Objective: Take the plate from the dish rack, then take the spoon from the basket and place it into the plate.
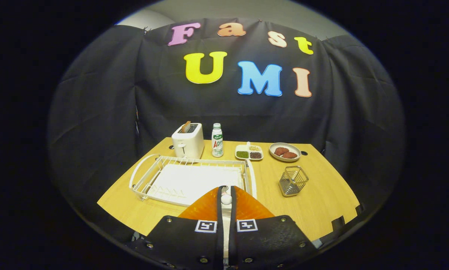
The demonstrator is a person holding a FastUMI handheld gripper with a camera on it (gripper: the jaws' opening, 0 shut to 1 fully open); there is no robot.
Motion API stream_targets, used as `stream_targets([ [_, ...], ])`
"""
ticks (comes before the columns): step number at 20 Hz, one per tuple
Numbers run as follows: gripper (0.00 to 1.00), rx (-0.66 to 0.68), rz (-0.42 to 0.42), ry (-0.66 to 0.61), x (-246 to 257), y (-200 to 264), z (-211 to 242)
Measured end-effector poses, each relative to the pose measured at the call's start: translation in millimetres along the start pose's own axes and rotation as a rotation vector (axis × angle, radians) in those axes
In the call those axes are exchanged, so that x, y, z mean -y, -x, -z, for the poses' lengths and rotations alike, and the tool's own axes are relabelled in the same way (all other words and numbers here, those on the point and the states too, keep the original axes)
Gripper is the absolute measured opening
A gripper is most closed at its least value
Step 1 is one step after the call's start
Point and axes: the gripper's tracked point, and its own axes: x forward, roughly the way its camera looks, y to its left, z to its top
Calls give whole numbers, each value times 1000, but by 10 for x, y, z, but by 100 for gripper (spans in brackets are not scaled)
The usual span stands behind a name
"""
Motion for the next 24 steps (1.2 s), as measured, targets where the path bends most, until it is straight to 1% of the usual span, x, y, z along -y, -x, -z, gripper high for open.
stream_targets([
  [5, 5, -38, -64, 33, -231, 172, 277],
  [9, 5, -64, -103, 62, -319, 225, 501],
  [18, 5, -152, -127, 51, -371, 41, 970],
  [24, 5, -164, -132, 62, -335, -33, 1049],
])
